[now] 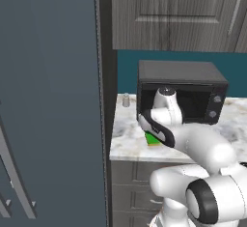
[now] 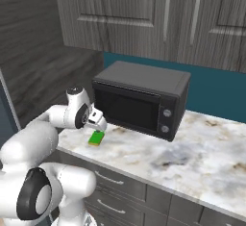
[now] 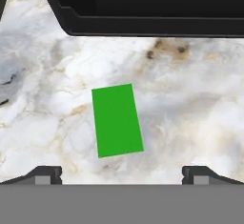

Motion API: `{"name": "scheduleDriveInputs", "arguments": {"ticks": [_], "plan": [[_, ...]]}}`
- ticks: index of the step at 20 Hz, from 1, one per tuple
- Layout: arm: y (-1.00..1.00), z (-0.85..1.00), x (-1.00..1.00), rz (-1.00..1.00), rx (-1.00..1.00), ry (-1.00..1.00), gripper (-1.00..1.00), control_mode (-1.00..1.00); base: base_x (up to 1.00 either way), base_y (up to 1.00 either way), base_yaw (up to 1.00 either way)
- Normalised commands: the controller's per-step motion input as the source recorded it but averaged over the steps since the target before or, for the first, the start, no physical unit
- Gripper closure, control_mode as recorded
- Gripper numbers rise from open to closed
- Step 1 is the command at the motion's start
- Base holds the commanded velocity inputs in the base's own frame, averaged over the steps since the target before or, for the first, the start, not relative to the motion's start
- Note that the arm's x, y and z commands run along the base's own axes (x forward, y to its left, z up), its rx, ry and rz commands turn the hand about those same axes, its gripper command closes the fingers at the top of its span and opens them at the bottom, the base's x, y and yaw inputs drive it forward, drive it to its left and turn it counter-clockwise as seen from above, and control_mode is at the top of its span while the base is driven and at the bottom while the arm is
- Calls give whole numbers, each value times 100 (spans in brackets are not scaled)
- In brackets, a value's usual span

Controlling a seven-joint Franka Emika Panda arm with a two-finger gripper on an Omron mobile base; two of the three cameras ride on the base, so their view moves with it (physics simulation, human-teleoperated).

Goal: Place the sponge inside the microwave to prepare for sanitizing.

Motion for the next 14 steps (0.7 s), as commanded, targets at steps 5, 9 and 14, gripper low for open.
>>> {"name": "scheduleDriveInputs", "arguments": {"ticks": [5, 9, 14], "plan": [[0, -17, 27, 0, 0, 0, -100, -100, 0, 0, 0], [0, -41, 8, 0, 4, 1, -100, -100, 0, 0, 0], [0, -42, 3, 3, 3, 0, -100, -100, 0, 0, 0]]}}
